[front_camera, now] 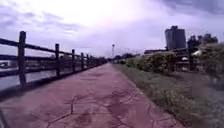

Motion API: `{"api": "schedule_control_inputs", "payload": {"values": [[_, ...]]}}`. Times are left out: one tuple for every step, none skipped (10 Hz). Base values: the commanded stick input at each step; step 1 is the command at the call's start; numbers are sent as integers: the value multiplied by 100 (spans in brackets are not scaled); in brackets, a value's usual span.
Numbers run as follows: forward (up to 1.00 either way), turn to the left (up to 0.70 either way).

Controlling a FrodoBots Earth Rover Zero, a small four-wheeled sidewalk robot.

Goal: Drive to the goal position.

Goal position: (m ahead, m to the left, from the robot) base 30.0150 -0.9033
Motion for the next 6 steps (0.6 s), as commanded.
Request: {"api": "schedule_control_inputs", "payload": {"values": [[100, 0], [100, 0], [100, 0], [100, 0], [100, 0], [100, 0]]}}
